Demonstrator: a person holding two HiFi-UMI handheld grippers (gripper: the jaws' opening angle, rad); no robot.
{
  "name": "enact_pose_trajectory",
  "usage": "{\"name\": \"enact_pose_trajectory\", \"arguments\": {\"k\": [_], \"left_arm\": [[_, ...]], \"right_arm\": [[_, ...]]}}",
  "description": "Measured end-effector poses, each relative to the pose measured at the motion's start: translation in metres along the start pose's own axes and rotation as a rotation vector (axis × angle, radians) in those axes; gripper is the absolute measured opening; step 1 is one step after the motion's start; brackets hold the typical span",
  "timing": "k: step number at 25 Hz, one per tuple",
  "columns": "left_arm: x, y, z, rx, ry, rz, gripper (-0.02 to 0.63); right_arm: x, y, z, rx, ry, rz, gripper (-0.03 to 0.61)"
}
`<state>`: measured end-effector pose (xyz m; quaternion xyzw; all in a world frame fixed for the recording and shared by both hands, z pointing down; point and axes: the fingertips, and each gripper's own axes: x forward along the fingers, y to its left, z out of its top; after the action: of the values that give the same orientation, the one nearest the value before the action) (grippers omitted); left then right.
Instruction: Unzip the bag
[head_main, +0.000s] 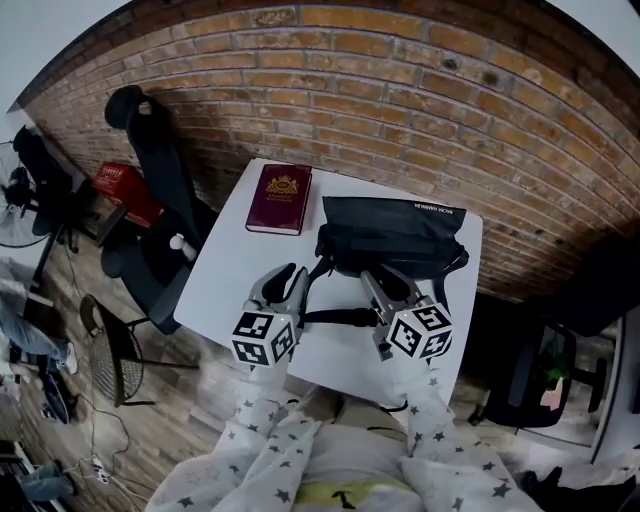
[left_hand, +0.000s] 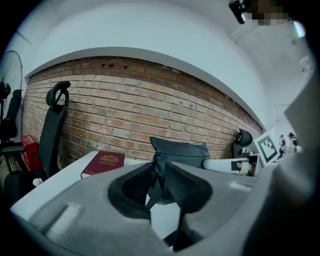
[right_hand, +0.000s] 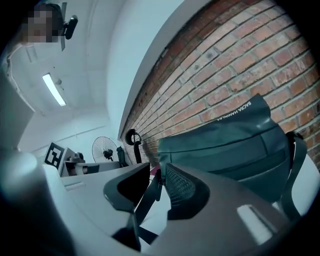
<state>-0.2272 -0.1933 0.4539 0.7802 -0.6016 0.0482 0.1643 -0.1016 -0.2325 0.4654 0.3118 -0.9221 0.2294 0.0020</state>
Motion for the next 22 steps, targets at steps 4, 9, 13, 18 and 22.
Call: {"name": "enact_pose_trajectory", "arguments": {"k": [4, 9, 13, 18, 22], "left_arm": [[0.023, 0.01, 0.005, 0.014, 0.02, -0.024, 0.083], [0.051, 0.018, 0.01, 0.035, 0.044, -0.068, 0.125], [0.077, 0.021, 0.014, 0.053, 0.048, -0.112, 0.162], [0.099, 0.016, 0.014, 0.072, 0.051, -0.192, 0.218], [0.109, 0.011, 0.007, 0.067, 0.052, -0.25, 0.256]], "right_arm": [[0.019, 0.001, -0.017, 0.048, 0.029, 0.017, 0.117], [0.04, 0.004, -0.039, 0.122, 0.047, 0.018, 0.141], [0.058, 0.007, -0.057, 0.173, 0.071, 0.026, 0.166], [0.073, 0.006, -0.078, 0.211, 0.09, 0.017, 0.175], [0.082, 0.005, -0.09, 0.242, 0.102, 0.019, 0.189]]}}
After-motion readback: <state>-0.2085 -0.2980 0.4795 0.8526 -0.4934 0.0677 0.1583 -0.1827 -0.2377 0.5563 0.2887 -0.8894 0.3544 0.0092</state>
